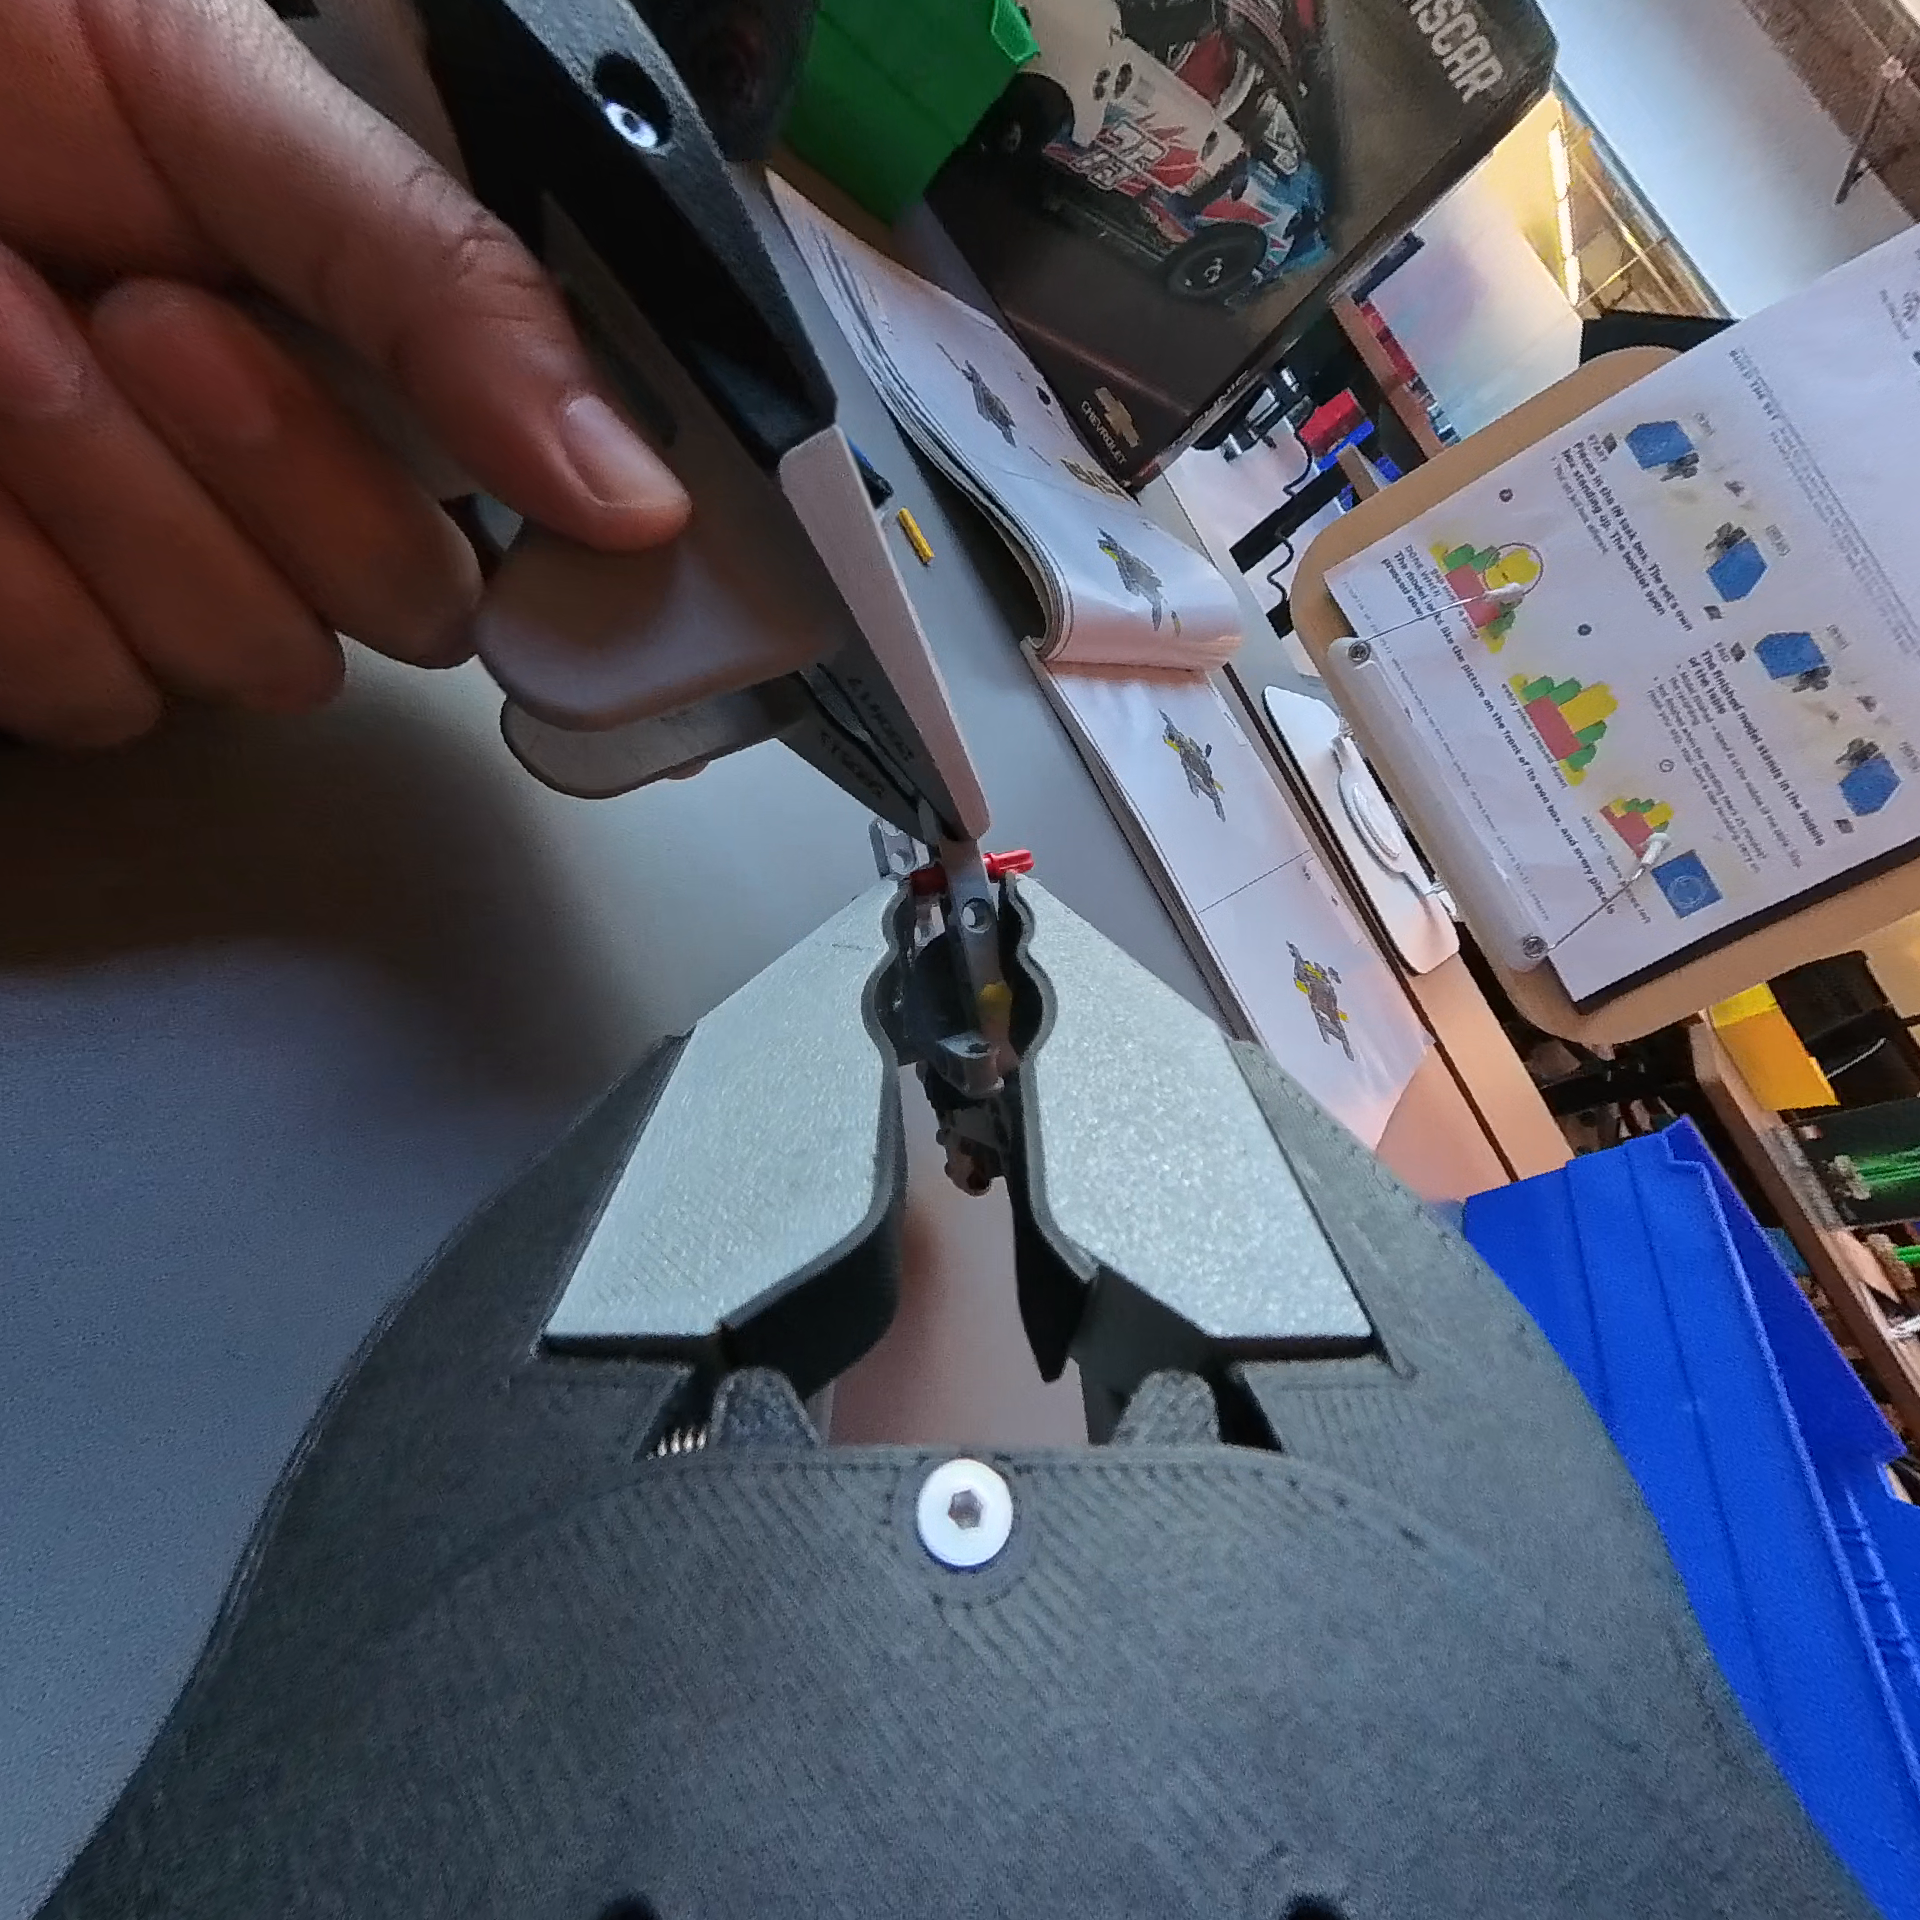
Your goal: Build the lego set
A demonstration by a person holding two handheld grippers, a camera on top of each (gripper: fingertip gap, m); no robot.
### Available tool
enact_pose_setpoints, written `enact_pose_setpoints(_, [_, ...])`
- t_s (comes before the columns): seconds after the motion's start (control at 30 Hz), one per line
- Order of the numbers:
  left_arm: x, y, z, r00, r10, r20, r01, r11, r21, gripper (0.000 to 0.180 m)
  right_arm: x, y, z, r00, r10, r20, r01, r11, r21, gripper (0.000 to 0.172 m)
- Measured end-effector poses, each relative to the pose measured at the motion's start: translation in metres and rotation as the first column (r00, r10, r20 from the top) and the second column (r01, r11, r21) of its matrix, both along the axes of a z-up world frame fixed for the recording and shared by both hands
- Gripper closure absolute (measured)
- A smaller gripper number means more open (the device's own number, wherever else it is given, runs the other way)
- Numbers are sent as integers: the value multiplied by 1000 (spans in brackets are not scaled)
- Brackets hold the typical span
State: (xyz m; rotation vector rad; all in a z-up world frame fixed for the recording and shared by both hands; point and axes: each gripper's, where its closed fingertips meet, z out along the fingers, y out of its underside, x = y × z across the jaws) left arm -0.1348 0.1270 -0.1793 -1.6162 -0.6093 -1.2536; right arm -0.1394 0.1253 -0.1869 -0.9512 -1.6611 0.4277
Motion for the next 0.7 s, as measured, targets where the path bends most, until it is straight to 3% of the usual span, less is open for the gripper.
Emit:
enact_pose_setpoints(0.17, [1, 4, 1, 1000, -17, -9, 17, 1000, 7, 175, 0, 4, 1, 1000, 23, 16, -23, 1000, 3, 158])
enact_pose_setpoints(0.47, [0, 4, 0, 1000, -17, -15, 17, 1000, 8, 175, -1, 5, 1, 995, 63, 75, -73, 986, 150, 160])
enact_pose_setpoints(0.7, [-16, 4, 4, 996, 91, -24, -90, 995, 34, 175, -16, 5, 4, 996, 83, 28, -82, 995, -51, 160])
